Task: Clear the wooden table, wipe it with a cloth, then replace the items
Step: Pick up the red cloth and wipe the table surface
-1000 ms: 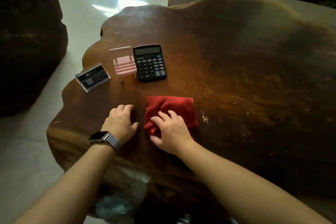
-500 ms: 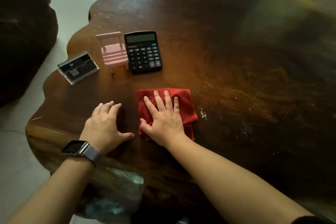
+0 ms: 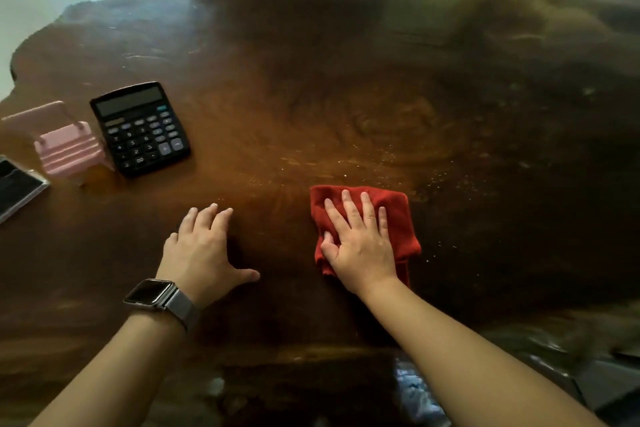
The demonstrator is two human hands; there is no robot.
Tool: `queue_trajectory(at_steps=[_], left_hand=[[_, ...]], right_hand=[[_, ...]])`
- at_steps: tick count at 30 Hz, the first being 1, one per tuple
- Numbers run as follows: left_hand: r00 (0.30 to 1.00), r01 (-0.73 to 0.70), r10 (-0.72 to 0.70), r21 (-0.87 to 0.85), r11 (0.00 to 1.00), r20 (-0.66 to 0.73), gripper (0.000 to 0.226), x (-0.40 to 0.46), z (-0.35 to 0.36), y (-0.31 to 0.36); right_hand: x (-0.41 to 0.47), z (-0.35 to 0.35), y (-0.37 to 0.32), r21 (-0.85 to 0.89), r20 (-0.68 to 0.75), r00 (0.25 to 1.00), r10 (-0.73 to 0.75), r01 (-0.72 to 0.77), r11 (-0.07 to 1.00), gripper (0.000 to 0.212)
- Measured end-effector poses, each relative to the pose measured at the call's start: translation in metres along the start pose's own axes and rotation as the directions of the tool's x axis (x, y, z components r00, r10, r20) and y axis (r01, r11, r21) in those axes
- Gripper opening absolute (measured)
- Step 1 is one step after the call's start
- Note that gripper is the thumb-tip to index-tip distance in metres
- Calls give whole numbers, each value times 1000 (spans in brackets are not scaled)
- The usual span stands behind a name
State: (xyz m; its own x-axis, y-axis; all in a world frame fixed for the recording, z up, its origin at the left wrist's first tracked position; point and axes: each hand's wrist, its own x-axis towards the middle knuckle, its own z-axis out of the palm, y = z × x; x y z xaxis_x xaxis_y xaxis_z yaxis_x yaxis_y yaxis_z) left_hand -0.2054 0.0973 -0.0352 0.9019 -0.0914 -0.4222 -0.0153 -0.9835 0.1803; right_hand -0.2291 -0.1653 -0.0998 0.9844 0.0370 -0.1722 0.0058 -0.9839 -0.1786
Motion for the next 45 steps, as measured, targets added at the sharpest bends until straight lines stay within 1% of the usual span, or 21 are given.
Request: queue_trajectory(at_steps=[4, 7, 9, 12, 14, 16, 18, 20, 23, 26, 29, 30, 33, 36, 39, 42, 45], left_hand=[[997, -72, 72, 32, 997, -4, 129, 17, 3, 53], [991, -130, 130, 33, 991, -10, 129, 30, 7, 88], [981, -194, 194, 25, 981, -16, 124, 38, 10, 110], [955, -295, 295, 24, 955, -37, 109, 48, 16, 139], [933, -358, 359, 25, 933, -38, 100, 54, 21, 156], [912, -408, 408, 25, 913, -37, 93, 57, 24, 166], [907, -418, 418, 18, 908, -48, 91, 57, 25, 168], [918, -392, 392, 13, 920, -61, 94, 55, 25, 159], [947, -306, 307, 24, 952, -93, 104, 50, 21, 133], [982, -155, 156, 17, 988, -106, 115, 45, 15, 91], [993, -22, 22, 4, 1000, -113, 121, 36, 12, 43], [993, 20, -21, -7, 1000, -120, 122, 31, 11, 21], [988, 94, -95, -16, 995, -125, 124, 22, 10, -18], [974, 169, -172, -33, 985, -145, 118, 11, 10, -58], [964, 199, -205, -53, 979, -168, 108, 4, 9, -85], [958, 215, -225, -77, 974, -177, 100, -3, 8, -109], [959, 206, -221, -99, 974, -180, 94, -5, 6, -121]], right_hand=[[-25, -13, 74, 6, -14, 982, 187, -187, 982, 62], [-47, -21, 130, 3, -23, 945, 325, -325, 946, 62], [-61, -26, 169, 0, -29, 906, 422, -422, 906, 64], [-77, -34, 216, 15, -31, 843, 537, -537, 844, 67], [-81, -35, 231, 48, -35, 811, 583, -582, 812, 65], [-77, -34, 232, 85, -56, 784, 618, -613, 786, 62], [-66, -33, 226, 107, -80, 759, 646, -638, 763, 60], [-49, -34, 220, 109, -90, 752, 653, -644, 757, 60], [-15, -37, 205, 97, -83, 774, 628, -621, 778, 59], [26, -40, 176, 100, -85, 811, 579, -571, 815, 59], [67, -43, 139, 85, -88, 856, 510, -504, 860, 59], [82, -41, 118, 80, -81, 880, 467, -461, 884, 59], [109, -38, 73, 73, -71, 938, 339, -334, 940, 59], [122, -28, 12, 86, -58, 977, 205, -200, 976, 59], [119, -15, -43, 96, -52, 996, 78, -73, 993, 59], [110, -2, -102, 92, -33, 998, -52, 55, 994, 59], [95, 11, -153, 74, -29, 984, -173, 175, 982, 59]])
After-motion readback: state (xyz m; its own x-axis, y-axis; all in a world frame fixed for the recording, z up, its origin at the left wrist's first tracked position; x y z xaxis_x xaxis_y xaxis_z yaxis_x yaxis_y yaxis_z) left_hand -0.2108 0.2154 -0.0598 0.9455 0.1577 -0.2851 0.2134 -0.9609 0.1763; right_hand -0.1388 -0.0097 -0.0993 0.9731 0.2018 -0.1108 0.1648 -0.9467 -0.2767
